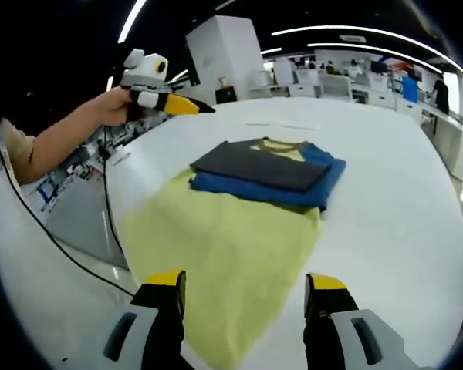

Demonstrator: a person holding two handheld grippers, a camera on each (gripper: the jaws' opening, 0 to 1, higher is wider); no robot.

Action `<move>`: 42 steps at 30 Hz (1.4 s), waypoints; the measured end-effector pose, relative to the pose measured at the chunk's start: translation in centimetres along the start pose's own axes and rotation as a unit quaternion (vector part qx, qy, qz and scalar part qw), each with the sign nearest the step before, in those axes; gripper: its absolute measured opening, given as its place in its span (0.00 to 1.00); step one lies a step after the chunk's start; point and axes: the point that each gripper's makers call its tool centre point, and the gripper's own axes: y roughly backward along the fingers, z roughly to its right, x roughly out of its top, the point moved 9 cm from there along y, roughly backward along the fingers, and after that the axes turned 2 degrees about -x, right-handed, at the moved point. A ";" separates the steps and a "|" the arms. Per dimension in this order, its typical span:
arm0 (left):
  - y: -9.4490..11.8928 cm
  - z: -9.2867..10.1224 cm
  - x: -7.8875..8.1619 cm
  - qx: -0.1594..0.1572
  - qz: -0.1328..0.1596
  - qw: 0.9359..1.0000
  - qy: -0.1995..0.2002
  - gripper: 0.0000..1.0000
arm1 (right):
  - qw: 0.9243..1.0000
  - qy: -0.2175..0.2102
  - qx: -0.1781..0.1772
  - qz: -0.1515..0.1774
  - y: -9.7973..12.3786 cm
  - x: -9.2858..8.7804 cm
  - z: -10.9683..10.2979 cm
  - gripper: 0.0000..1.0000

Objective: Fold the garment on the visible template until the final outline fits inside the template.

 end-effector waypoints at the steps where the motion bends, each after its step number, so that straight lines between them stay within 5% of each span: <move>1: 0.1 0.0 -0.2 0.000 -0.001 1.000 -0.001 0.70 | 1.000 0.001 0.000 0.000 0.0 0.0 0.0 0.60; 26: 3.8 0.2 -5.0 0.017 0.005 0.999 0.029 0.71 | 1.000 0.011 0.007 -0.002 -0.6 0.3 -1.0 0.61; 42: 6.0 0.6 -6.7 0.031 0.006 0.999 0.027 0.71 | 1.000 0.012 0.009 -0.001 -0.9 0.4 -1.0 0.61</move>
